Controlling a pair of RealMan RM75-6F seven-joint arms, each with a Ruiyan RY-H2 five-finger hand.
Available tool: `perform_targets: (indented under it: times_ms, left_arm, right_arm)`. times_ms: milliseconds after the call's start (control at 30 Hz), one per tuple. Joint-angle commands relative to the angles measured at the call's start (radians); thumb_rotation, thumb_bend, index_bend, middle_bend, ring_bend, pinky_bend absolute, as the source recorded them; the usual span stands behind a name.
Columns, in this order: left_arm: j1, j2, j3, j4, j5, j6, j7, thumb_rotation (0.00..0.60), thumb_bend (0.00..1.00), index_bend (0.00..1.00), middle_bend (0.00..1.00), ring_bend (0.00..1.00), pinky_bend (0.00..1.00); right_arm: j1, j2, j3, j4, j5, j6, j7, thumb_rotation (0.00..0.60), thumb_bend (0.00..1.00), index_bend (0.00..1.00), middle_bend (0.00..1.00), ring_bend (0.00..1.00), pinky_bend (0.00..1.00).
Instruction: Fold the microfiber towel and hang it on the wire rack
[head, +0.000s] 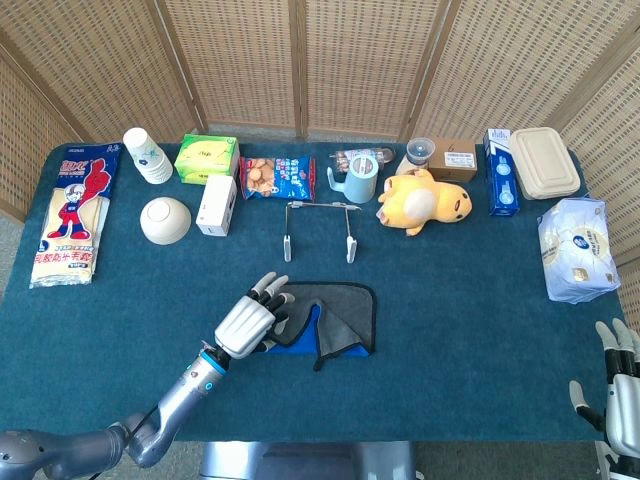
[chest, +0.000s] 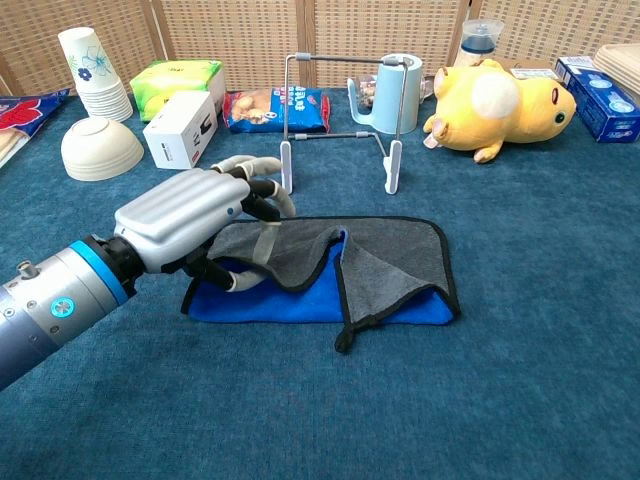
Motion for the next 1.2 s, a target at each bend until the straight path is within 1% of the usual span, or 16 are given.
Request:
perform_targets:
  times_ms: [33, 233, 500, 867, 967, 1033, 1133, 1200]
  left_arm:
    - [0.005, -0.011, -0.019, 0.021, -0.018, 0.011, -0.027, 0.6, 0.44, 0.64, 0.31, 0.05, 0.0]
    - [0.004, -0.034, -0.05, 0.079, -0.041, 0.023, -0.059, 0.6, 0.43, 0.64, 0.31, 0.05, 0.0]
    - [-0.004, -0.08, -0.081, 0.17, -0.08, 0.01, -0.107, 0.6, 0.43, 0.63, 0.3, 0.05, 0.0]
    - [-0.013, -0.118, -0.093, 0.263, -0.099, 0.0, -0.14, 0.6, 0.42, 0.57, 0.27, 0.04, 0.0]
    - [-0.014, -0.124, -0.093, 0.278, -0.1, 0.002, -0.147, 0.6, 0.39, 0.52, 0.23, 0.02, 0.0]
    - [-0.013, -0.127, -0.093, 0.284, -0.1, 0.006, -0.154, 0.6, 0.37, 0.45, 0.18, 0.0, 0.0]
    - [-0.014, -0.127, -0.095, 0.289, -0.098, 0.017, -0.158, 0.6, 0.33, 0.35, 0.12, 0.0, 0.0]
    - [-0.013, -0.127, -0.099, 0.29, -0.096, 0.03, -0.163, 0.6, 0.3, 0.3, 0.08, 0.0, 0.0]
  right_arm:
    - [0.0, 0.0, 0.0, -0.001, 0.0, 0.0, -0.001, 0.6, 0.31, 0.03, 0.02, 0.0, 0.0]
    - [0.003, 0.0, 0.002, -0.003, 0.001, -0.004, -0.005, 0.6, 0.31, 0.03, 0.02, 0.0, 0.0]
    - [0.002, 0.002, 0.005, -0.005, 0.004, -0.003, -0.008, 0.6, 0.31, 0.03, 0.02, 0.0, 0.0]
    - [-0.002, 0.005, 0.005, -0.009, 0.002, 0.003, -0.008, 0.6, 0.31, 0.03, 0.02, 0.0, 0.0]
    - [-0.003, 0.006, 0.005, -0.011, 0.002, 0.005, -0.009, 0.6, 0.31, 0.03, 0.02, 0.0, 0.0]
    - [-0.003, 0.006, 0.005, -0.011, 0.002, 0.004, -0.009, 0.6, 0.31, 0.03, 0.02, 0.0, 0.0]
    - [-0.003, 0.006, 0.006, -0.012, 0.002, 0.004, -0.01, 0.6, 0.31, 0.03, 0.02, 0.0, 0.0]
    - [-0.002, 0.007, 0.006, -0.012, 0.001, 0.004, -0.011, 0.6, 0.31, 0.03, 0.02, 0.0, 0.0]
